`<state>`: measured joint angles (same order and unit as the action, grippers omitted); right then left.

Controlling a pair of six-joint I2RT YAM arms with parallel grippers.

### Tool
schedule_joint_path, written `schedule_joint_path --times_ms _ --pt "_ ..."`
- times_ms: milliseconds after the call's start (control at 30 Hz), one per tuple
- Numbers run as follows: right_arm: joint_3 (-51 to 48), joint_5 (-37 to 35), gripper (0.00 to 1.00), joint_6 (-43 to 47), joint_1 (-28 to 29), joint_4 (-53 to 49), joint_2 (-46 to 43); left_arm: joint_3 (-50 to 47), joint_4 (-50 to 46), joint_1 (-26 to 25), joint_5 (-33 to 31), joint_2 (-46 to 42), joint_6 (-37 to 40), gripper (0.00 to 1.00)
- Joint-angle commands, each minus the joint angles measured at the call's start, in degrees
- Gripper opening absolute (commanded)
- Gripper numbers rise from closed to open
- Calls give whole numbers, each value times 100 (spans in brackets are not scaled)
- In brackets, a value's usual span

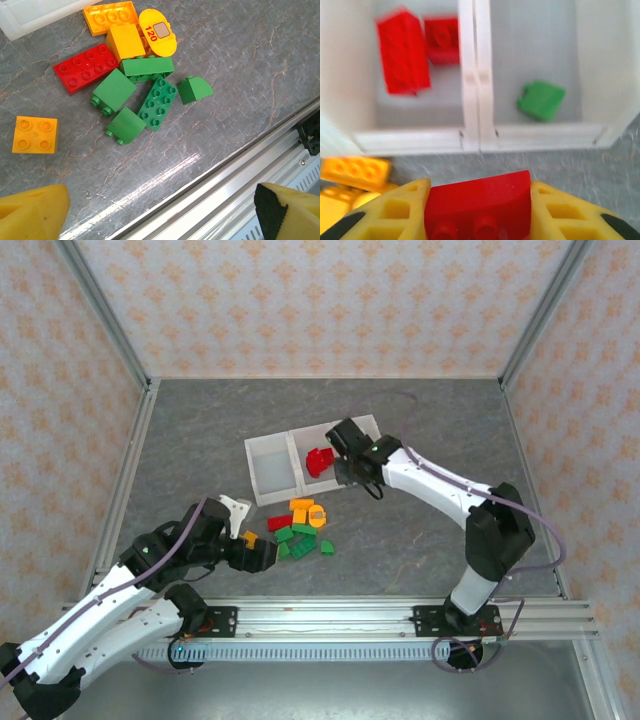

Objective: Sort the legos into containers by color
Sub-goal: Place the lego in the container.

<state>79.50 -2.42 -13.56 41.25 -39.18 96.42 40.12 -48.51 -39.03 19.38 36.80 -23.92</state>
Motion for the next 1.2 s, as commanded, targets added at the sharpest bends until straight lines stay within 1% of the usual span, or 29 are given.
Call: schedule_joint_path --times_ms 0,67,167,333,433,600,733,867,1067,1167 --pt "651 -162 24 -70 -12 175 330 20 175 -53 115 30 63 96" --pt "1043 -114 24 10 -45 309 751 20 175 -53 119 23 63 96" --pt "1778 -9 23 52 -107 245 1460 18 175 -53 111 -1 63 96" --pt "2858 219 23 101 -126 204 2336 20 184 -53 123 -32 64 96" --pt "3309 297 23 106 -135 199 2701 22 184 -54 133 -41 63 97" --pt "3741 277 27 22 -144 200 3105 9 193 -53 117 -33 54 96" --pt "3911 198 35 -14 -151 234 3305 13 184 -53 110 3 53 96" --pt "4063 241 47 -16 -146 153 3413 12 186 -53 93 4 46 96" --pt "4051 363 64 -14 -143 -121 3289 18 180 -53 62 3 20 97" --pt "3874 372 75 -62 -126 -151 3098 14 175 -53 16 27 4 97"
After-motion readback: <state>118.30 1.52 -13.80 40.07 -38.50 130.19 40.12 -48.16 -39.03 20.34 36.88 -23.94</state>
